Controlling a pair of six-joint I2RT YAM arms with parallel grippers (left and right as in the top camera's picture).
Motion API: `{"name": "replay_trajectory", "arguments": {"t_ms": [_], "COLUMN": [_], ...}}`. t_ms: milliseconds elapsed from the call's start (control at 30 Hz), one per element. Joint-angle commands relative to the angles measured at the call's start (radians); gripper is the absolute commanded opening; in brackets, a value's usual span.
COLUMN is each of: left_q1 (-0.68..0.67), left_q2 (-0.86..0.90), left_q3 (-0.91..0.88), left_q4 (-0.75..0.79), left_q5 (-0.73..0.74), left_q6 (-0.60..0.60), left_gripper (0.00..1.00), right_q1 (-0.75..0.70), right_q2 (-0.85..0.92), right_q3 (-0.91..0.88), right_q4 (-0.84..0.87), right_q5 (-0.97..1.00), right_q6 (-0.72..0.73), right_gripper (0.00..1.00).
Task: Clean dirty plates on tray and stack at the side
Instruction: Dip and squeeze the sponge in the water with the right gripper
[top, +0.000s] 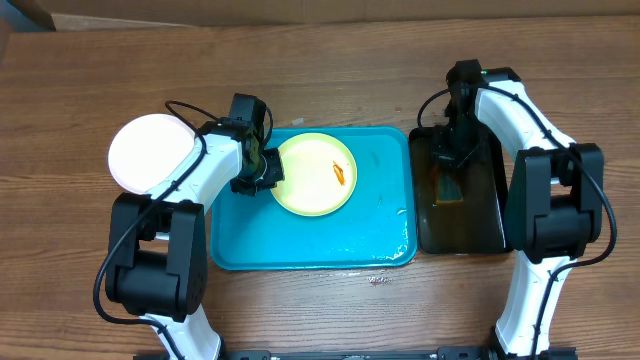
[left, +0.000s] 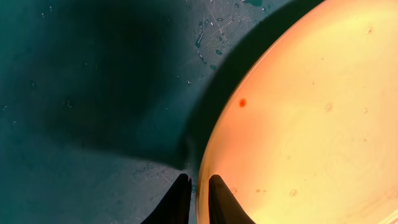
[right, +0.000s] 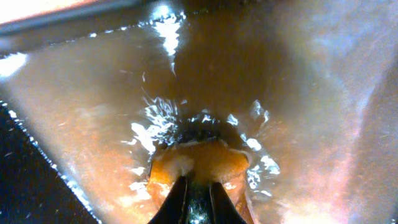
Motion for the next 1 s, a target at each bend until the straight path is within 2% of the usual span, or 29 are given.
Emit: {"name": "replay_trajectory", "arguments": {"t_ms": [0,33,100,233,367,600,633,667,733,767,800,867,967], "left_q1": [-0.006,-0.006,-0.006,-0.006,-0.006,-0.006,-0.006,-0.006,-0.006,-0.006,-0.006,-0.006,-0.006], "left_q2": [0.006,0.006,0.006,0.006,0.006,0.006,0.006,0.006,0.006,0.006,0.006,0.006,0.006], "left_q3": [-0.012,-0.012,-0.012,-0.012,-0.012,-0.012,-0.012,-0.012,-0.012,-0.012,-0.012,-0.012,-0.012], "left_q4": [0.001,0.000,0.000,-0.002,-0.004,-0.003,-0.003,-0.003,-0.004,-0.004,-0.005,-0.006,-0.007], "left_q5": [0.004,0.004,0.004,0.004,0.004,0.004,0.004,0.004,0.004,0.004,0.004,0.004,0.004], "left_q6": [0.019,0.019,0.019,0.019,0.019,0.019,0.019,0.019,0.019,0.019,0.020,0.019,0.019], "left_gripper": [0.14,0.16,0.17,0.17,0.17,0.17,0.17,0.17,0.17,0.17,0.17,0.17,0.17], "right_q1": [-0.002,-0.002,-0.004,-0.004,-0.002,-0.002,-0.002,-0.002,-0.002,-0.002,-0.002,-0.002,-0.004], "right_q2": [-0.034,-0.034,-0.034,-0.034,-0.034,-0.034,-0.034,-0.034,-0.034,-0.034,-0.034,-0.034,-0.034], "right_q3": [-0.006,0.010,0.038,0.073,0.053,-0.033,-0.043,-0.055,-0.060,-0.059,-0.049,-0.031,-0.011], "right_q4": [-0.006,-0.025,-0.055,-0.110,-0.126,-0.036,-0.020,0.001,0.014,0.016,0.010,-0.006,-0.041], "right_q5": [0.000,0.000,0.000,0.000,0.000,0.000,0.000,0.000,0.000,0.000,0.000,0.000,0.000], "right_q6": [-0.001,-0.001,-0.002,-0.001,0.000,0.001,0.001,0.000,0.000,0.000,-0.001,-0.002,-0.005], "right_gripper": [0.28,0.40,0.48,0.53,0.54,0.54,0.52,0.45,0.04,0.04,0.07,0.42,0.51]}}
